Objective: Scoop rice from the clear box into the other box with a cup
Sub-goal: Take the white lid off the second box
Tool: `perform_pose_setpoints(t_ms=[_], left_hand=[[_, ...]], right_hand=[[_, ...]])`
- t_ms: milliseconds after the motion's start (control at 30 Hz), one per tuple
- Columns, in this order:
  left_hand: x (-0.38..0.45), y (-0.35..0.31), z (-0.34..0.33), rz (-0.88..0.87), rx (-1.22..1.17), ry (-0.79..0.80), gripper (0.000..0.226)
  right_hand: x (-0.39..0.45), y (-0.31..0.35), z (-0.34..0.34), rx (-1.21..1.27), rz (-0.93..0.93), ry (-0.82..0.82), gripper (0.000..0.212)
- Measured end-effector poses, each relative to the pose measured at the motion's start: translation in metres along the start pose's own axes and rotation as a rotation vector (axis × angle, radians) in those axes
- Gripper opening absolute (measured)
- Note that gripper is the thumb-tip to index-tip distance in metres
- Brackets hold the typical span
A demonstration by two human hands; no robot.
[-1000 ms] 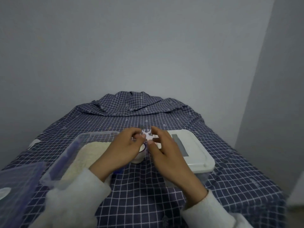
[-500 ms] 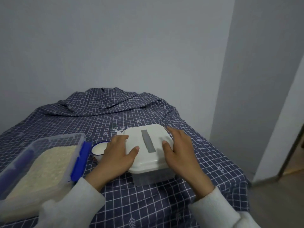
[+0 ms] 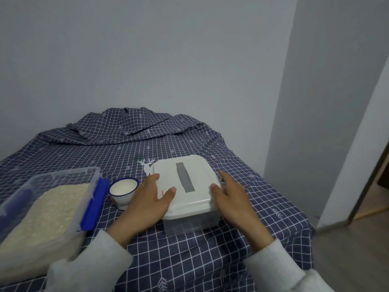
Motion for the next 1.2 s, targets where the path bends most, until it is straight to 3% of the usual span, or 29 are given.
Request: perform_pose_setpoints(t_ms=[167, 267, 367, 467, 667, 800, 1200], left_hand=[[-0.002, -0.002, 0.002, 0.008, -0.02, -0.013, 0.072], [-0.003, -0.003, 0.001, 0.001, -0.031, -0.024, 0.071], [-0.004, -0.006, 0.001, -0.01, -0.034, -0.04, 0.072], [-0.005, -0.013, 0.002, -0.04, -0.014, -0.069, 0.073], [-0.008, -0.044, 0.0, -0.133, 0.006, -0.098, 0.071], [-0.012, -0.068, -0.012, -0.171, 0.04, -0.077, 0.07], [-0.017, -0.123, -0.076, -0.279, 0.167, 0.061, 0.072]], right_hand=[[-0.001, -0.001, -0.003, 0.067, 0.021, 0.001, 0.007], [-0.002, -0.001, -0.003, 0.091, 0.03, -0.015, 0.012], [-0.002, 0.0, 0.0, 0.074, 0.033, -0.039, 0.036], [-0.001, -0.001, 0.007, 0.071, 0.041, -0.086, 0.044], [-0.003, -0.008, 0.029, 0.09, 0.04, -0.196, 0.044], [-0.008, -0.017, 0.05, 0.108, 0.018, -0.294, 0.033], [-0.039, -0.065, 0.116, 0.046, -0.078, -0.447, 0.039]])
Point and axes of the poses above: each hand's wrist, its own x-axis towards the middle knuckle, its own z-axis out of the back of the hand, y = z × x, the point moved 4 cm from there along x, towards the middle knuckle, and after that the axes turned 11 degrees about z, right-handed, at the moved point
